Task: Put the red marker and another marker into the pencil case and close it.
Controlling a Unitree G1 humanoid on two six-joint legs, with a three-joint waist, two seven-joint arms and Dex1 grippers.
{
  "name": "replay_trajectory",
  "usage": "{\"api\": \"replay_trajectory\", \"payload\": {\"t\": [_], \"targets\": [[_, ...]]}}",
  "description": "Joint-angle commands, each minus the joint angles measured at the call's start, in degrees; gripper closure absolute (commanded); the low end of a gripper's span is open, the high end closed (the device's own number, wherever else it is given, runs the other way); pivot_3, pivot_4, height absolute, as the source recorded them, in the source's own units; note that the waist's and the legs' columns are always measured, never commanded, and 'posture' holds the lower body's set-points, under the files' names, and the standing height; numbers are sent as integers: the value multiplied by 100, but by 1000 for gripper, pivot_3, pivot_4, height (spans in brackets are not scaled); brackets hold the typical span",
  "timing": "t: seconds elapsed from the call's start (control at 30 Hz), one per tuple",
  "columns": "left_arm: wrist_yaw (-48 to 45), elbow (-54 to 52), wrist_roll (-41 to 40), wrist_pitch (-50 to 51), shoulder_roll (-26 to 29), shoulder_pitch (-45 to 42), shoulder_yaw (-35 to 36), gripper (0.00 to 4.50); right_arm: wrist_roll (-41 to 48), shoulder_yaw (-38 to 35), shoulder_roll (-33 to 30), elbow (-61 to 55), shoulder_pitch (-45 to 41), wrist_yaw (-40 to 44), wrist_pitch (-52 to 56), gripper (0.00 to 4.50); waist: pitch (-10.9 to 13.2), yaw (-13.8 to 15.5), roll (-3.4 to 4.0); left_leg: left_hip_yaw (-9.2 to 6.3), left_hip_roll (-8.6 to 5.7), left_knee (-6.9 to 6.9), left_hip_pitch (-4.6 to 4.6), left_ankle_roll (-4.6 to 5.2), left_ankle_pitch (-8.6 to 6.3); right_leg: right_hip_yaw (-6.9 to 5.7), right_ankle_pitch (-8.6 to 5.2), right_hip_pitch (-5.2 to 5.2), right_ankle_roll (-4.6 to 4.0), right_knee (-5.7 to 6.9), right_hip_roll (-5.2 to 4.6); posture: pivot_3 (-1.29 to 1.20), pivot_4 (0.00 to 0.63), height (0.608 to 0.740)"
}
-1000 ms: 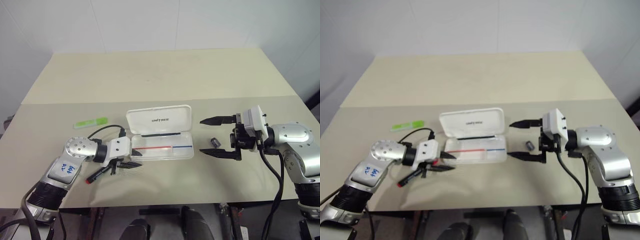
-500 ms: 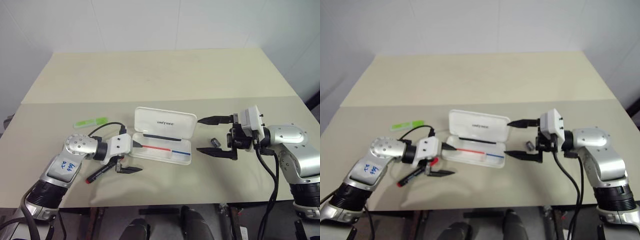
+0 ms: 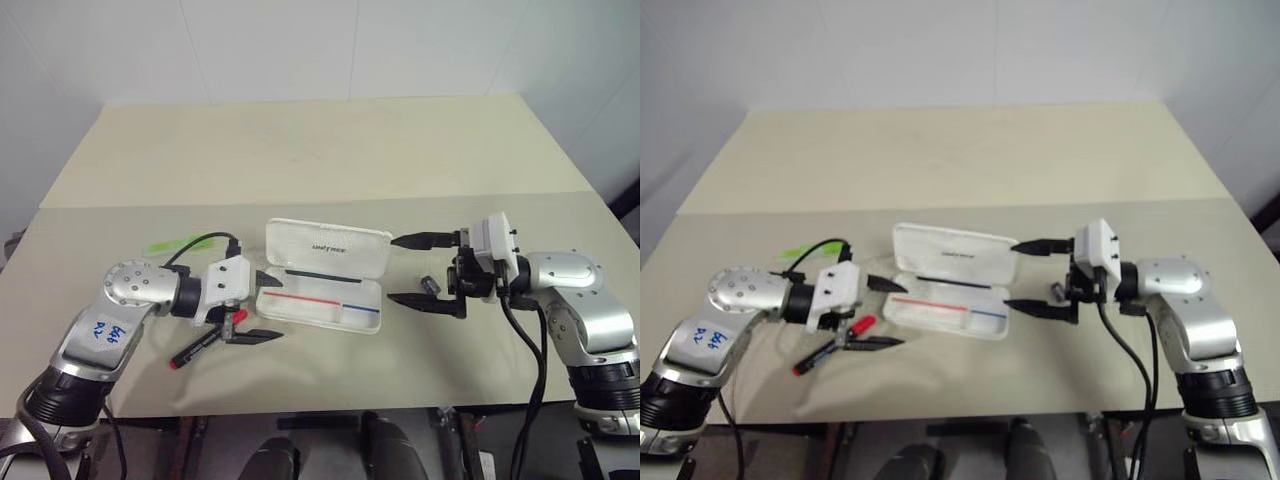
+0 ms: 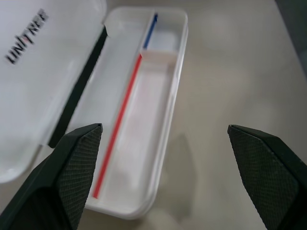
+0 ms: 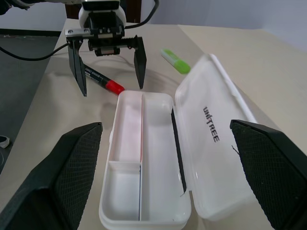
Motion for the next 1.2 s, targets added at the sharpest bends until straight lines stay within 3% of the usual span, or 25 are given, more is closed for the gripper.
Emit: {"api": "replay_trajectory", "payload": {"t": [0.03,0.2,0.6,0.93,1.2], "targets": [[-121,-188,-403,-70,234,236,578,72,28,-59,41,-79,-97,-40,-99,0,0,-17,0,0,3,-1,0,-1,-1,0,0,0,0,-2,2,0,150,740],[-135,-230,-668,-57,470,624,1179,72,116,-67,51,-163,-185,-60,-13,0,0,-8,0,2,9,-5,0,-1,-5,0,-1,-2,-2,-10,6,0,150,740],[730,-1769,-1060,1042,451,3017,3048,72,360,38,220,-233,-525,-6,192,0,0,-12,0,21,53,-6,1,9,-36,0,-4,-5,-7,-23,18,0,150,740],[1439,-1784,-376,555,111,4016,2997,72,475,243,428,-368,-552,108,338,0,0,-5,1,45,78,-4,6,2,-45,0,-6,-5,-17,-25,36,0,150,740],[1579,-1353,-4,28,46,3914,2525,72,454,320,536,-436,-543,32,378,0,0,-3,1,47,79,-4,6,2,-48,0,-6,-5,-18,-25,37,0,150,740]]}}
